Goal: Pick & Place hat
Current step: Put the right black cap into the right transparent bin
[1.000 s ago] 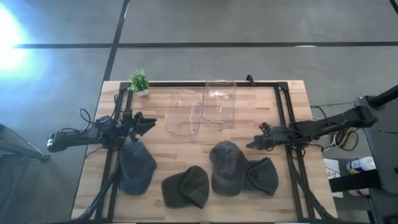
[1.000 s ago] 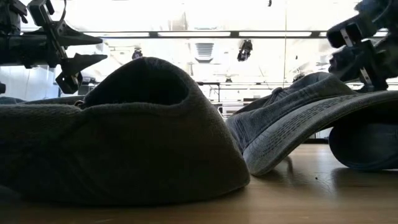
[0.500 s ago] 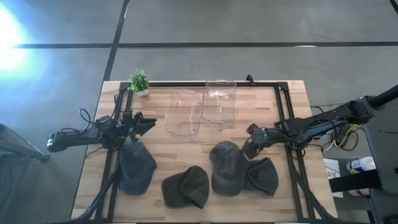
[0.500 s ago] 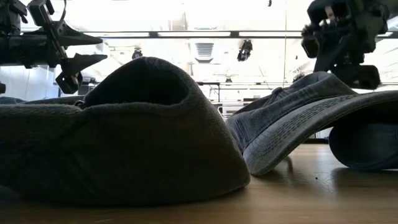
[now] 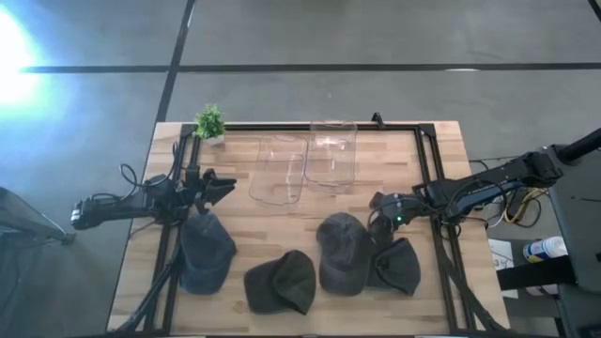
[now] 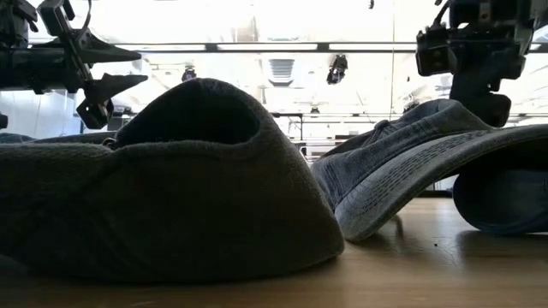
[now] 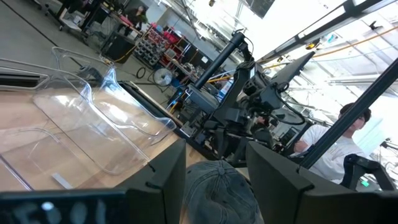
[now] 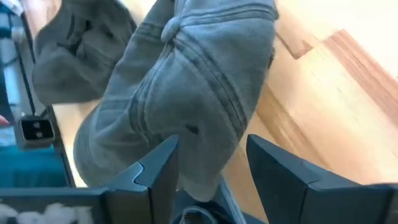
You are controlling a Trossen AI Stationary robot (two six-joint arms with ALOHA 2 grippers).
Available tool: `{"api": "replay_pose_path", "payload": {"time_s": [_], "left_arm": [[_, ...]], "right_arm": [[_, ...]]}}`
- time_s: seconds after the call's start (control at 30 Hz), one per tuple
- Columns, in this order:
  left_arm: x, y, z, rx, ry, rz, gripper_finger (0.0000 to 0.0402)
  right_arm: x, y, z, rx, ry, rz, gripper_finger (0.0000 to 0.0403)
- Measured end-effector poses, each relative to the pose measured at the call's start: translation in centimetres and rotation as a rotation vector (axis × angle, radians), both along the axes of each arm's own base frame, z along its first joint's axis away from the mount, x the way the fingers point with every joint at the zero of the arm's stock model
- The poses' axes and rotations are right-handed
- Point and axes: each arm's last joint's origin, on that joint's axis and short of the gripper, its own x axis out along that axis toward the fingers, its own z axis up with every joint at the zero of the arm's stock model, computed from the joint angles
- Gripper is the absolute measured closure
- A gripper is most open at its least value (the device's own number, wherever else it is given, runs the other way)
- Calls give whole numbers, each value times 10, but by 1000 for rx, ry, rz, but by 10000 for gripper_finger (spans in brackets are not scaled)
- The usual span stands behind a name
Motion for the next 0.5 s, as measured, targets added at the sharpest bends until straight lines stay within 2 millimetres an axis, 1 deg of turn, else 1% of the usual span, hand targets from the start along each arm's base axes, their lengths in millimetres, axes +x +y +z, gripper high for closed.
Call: {"api": "replay_pose_path", "payload": {"time_s": [0.13, 0.23, 0.33, 0.4, 0.5], "left_arm": [[0, 0, 0, 0, 0, 0, 241], [0, 0, 0, 0, 0, 0, 241], [0, 0, 0, 0, 0, 0, 241], [0, 0, 0, 0, 0, 0, 241], [0, 0, 0, 0, 0, 0, 241]], "right_arm": [[0, 1, -10, 32, -53, 104, 220], [-3, -2, -24, -4, -64, 138, 220], [-9, -8, -35, -41, -54, 135, 220], [-14, -10, -37, -70, -62, 136, 220], [-18, -11, -33, -91, -107, 154, 220]]}}
